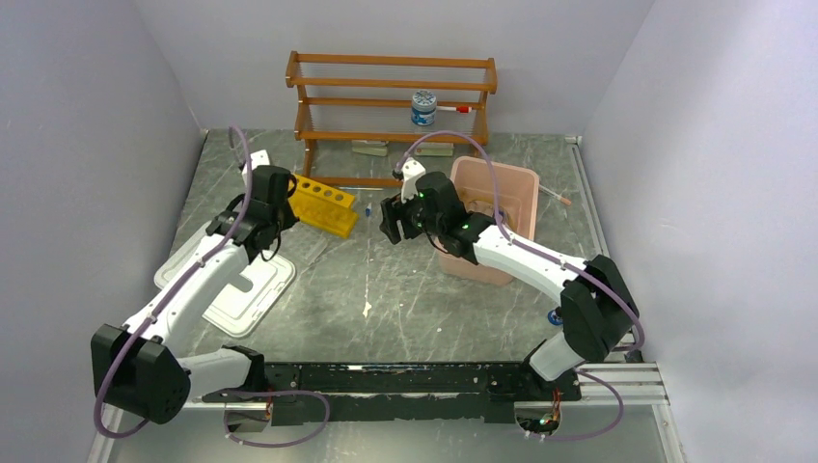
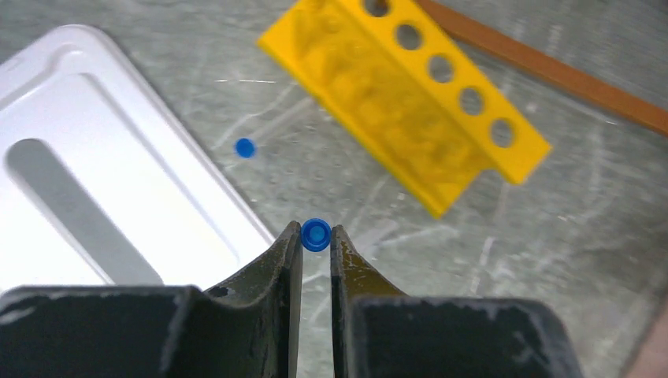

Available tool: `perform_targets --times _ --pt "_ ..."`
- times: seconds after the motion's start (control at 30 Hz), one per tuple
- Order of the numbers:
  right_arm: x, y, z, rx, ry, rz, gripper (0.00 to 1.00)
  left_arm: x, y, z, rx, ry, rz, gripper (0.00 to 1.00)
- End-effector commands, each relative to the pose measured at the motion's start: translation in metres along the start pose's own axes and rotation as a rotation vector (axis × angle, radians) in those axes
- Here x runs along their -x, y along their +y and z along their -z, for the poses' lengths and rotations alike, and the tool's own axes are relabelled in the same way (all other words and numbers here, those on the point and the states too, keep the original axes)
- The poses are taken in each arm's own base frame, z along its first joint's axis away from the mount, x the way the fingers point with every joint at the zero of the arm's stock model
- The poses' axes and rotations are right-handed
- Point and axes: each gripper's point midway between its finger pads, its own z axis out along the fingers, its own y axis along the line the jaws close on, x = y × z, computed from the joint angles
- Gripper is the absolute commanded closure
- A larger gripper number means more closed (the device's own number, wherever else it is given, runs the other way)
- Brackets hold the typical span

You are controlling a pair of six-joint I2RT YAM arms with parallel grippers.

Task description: Organize the chemistry lab equipment

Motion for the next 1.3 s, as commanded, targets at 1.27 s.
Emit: perform_targets --times 1.27 --pt "0.0 -0.006 -0.015 -0.025 0.06 -0.002 0.31 -0.042 0.045 -0.072 0.246 -0.081 -0.109 0.95"
